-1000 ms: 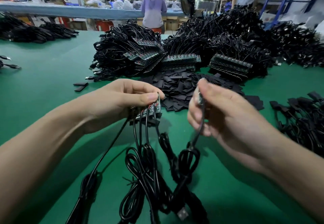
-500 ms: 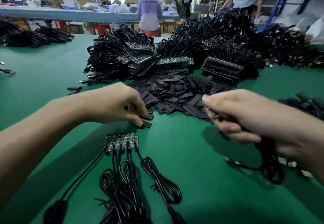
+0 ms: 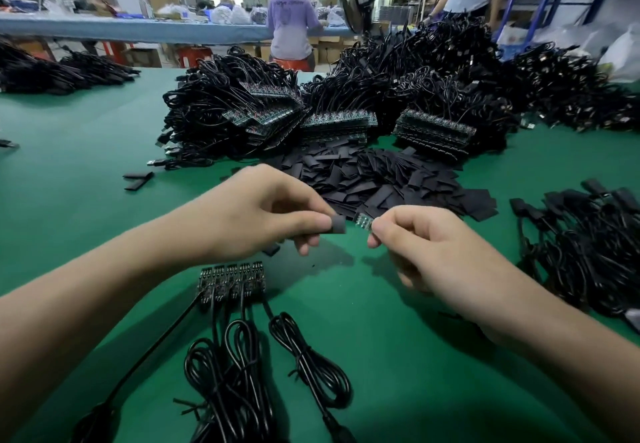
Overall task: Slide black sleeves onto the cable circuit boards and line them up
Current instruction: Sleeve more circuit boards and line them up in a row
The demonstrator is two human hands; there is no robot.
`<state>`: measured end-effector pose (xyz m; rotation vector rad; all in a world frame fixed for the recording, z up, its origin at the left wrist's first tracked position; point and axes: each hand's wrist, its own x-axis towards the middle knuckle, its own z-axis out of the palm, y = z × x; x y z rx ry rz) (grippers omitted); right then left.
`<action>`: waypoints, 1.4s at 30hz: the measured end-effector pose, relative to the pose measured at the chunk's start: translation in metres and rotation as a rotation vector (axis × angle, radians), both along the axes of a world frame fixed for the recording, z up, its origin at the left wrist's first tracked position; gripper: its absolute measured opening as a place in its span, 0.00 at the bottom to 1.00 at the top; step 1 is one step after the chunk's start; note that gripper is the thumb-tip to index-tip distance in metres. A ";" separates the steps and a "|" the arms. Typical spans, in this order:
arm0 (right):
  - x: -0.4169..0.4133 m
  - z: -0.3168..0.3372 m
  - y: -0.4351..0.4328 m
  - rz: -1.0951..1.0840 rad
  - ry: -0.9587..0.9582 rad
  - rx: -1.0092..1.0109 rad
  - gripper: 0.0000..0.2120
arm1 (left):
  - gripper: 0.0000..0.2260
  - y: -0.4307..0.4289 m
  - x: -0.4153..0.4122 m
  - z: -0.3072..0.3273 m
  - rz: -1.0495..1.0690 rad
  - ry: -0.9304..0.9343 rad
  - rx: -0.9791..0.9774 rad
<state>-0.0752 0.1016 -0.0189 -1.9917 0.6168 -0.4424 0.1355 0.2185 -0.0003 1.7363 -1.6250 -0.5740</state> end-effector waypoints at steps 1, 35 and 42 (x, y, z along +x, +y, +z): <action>0.001 -0.001 0.002 -0.015 -0.035 0.113 0.15 | 0.10 -0.001 -0.010 -0.004 -0.014 0.026 -0.015; -0.004 -0.011 -0.001 0.132 -0.017 0.115 0.16 | 0.09 0.020 -0.041 -0.023 0.237 -0.045 -0.411; -0.004 -0.011 -0.003 0.134 -0.060 0.219 0.15 | 0.08 0.021 -0.039 -0.025 0.225 -0.029 -0.397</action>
